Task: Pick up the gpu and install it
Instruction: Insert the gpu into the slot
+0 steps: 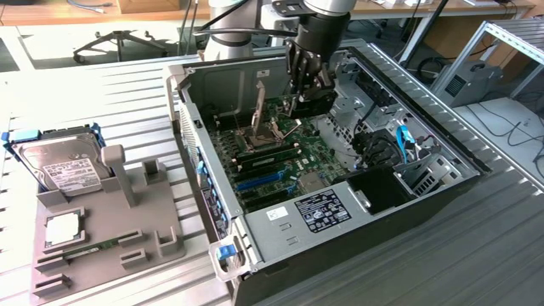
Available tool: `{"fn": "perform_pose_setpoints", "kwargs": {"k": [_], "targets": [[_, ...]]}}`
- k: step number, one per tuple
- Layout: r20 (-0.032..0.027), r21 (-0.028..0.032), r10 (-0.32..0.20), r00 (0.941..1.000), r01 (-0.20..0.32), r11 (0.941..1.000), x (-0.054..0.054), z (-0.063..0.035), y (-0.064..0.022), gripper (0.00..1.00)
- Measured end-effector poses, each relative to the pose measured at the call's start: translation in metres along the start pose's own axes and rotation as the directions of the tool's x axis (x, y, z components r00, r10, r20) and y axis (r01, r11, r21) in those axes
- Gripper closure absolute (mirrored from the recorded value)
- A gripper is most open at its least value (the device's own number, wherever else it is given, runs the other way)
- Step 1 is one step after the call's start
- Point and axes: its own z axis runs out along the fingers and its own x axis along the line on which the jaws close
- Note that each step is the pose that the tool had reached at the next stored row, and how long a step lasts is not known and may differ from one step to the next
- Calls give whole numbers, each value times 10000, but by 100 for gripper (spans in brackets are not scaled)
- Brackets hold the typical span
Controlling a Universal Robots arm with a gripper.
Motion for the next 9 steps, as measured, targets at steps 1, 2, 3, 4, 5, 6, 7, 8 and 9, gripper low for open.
{"fn": "perform_pose_setpoints", "kwargs": {"k": [1,2,3,4,5,6,7,8,9], "targets": [[0,-1,0,10000,0,10000,10,0,0,73],[0,0,0,10000,0,10000,21,0,1,73],[-1,-1,0,10000,0,10000,30,0,1,73],[-2,-1,1,10000,-1,10000,41,-1,3,73],[-1,0,0,10000,0,10000,49,0,4,73],[-1,-1,0,10000,0,10000,59,0,6,73],[0,0,0,10000,0,10000,67,0,7,73],[0,0,0,10000,0,10000,77,0,9,73],[0,0,1,10000,-1,10000,84,0,11,73]]}}
